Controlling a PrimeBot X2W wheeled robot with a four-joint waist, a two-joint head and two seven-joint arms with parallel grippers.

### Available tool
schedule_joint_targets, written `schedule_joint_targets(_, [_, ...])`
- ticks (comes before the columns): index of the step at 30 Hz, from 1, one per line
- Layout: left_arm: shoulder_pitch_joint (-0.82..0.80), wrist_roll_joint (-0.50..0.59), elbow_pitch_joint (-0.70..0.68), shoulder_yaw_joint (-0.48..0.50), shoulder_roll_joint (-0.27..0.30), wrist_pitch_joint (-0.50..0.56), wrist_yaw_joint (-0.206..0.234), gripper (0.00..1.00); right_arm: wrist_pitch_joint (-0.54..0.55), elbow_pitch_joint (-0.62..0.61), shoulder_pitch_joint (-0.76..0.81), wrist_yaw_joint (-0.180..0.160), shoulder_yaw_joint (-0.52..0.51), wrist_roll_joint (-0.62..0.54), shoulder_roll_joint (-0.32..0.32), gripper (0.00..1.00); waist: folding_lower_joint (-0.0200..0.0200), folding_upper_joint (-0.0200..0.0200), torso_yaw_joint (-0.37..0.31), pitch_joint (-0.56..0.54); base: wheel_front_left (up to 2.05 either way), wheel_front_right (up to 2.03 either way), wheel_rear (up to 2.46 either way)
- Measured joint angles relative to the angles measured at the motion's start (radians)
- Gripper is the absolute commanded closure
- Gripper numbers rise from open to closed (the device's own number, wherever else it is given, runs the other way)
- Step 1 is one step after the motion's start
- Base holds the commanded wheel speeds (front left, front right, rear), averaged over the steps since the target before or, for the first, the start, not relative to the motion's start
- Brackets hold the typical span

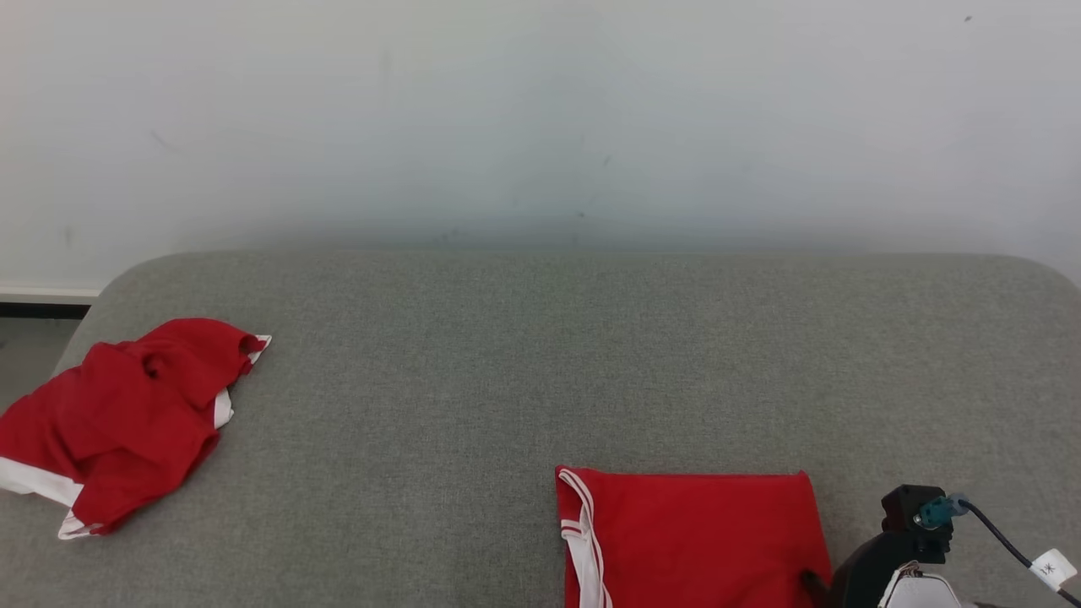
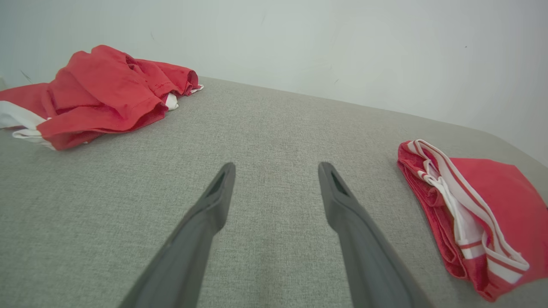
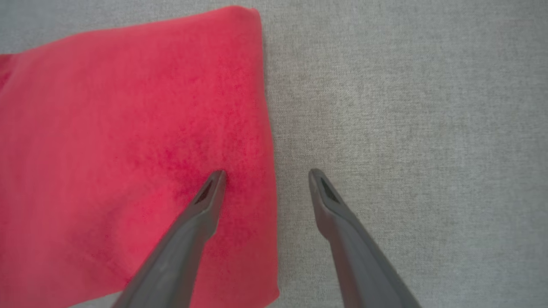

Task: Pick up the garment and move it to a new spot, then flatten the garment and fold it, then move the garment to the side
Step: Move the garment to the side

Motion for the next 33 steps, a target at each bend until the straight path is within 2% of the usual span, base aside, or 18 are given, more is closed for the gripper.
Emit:
schedule_joint_targets(10, [-0.025,0.016,0.009,-0.022,0.000,0.000,-0.010,0.00,-0.006,0.094,-0.064,0.000,0.017,0.035,-0.012,0.00,0.0001,0.0000,0.023,0.033,0.00,0.00,0.00])
schedule_joint_targets(12, [-0.026,0.016,0.010,-0.030,-0.001,0.000,-0.015,0.00,0.011,0.116,-0.076,0.000,0.009,0.036,-0.012,0.67,0.0000,0.0000,0.030,0.037,0.00,0.00,0.00])
schedule_joint_targets(13, [-0.027,0.016,0.010,-0.034,-0.001,0.000,-0.016,0.00,0.020,0.123,-0.081,0.000,0.006,0.031,-0.013,0.86,0.0000,0.0000,0.034,0.039,0.00,0.00,0.00])
schedule_joint_targets(14, [-0.028,0.017,0.010,-0.038,-0.002,0.000,-0.016,0.00,0.022,0.127,-0.083,0.000,0.004,0.028,-0.013,0.86,0.0000,0.0000,0.038,0.040,0.00,0.00,0.00])
schedule_joint_targets(15, [-0.028,0.018,0.009,-0.040,-0.002,0.000,-0.016,0.00,0.023,0.130,-0.084,0.000,0.003,0.025,-0.013,1.00,0.0000,0.0000,0.041,0.041,0.00,0.00,0.00])
schedule_joint_targets(21, [-0.026,0.019,-0.001,-0.042,-0.003,0.000,-0.008,0.00,0.016,0.143,-0.094,0.001,0.006,0.002,-0.013,1.00,-0.0002,0.0000,0.048,0.040,0.00,0.00,0.00])
schedule_joint_targets(25, [-0.018,0.019,-0.024,-0.047,-0.003,0.000,0.000,0.00,-0.005,0.157,-0.118,0.001,0.045,-0.011,-0.031,1.00,-0.0001,0.0000,0.034,0.039,0.00,0.00,0.00])
schedule_joint_targets(33, [-0.030,0.020,-0.107,-0.109,-0.006,0.000,0.004,0.00,-0.087,0.250,-0.308,0.001,0.138,-0.038,-0.146,1.00,-0.0001,0.0000,-0.027,0.068,0.00,0.00,0.00])
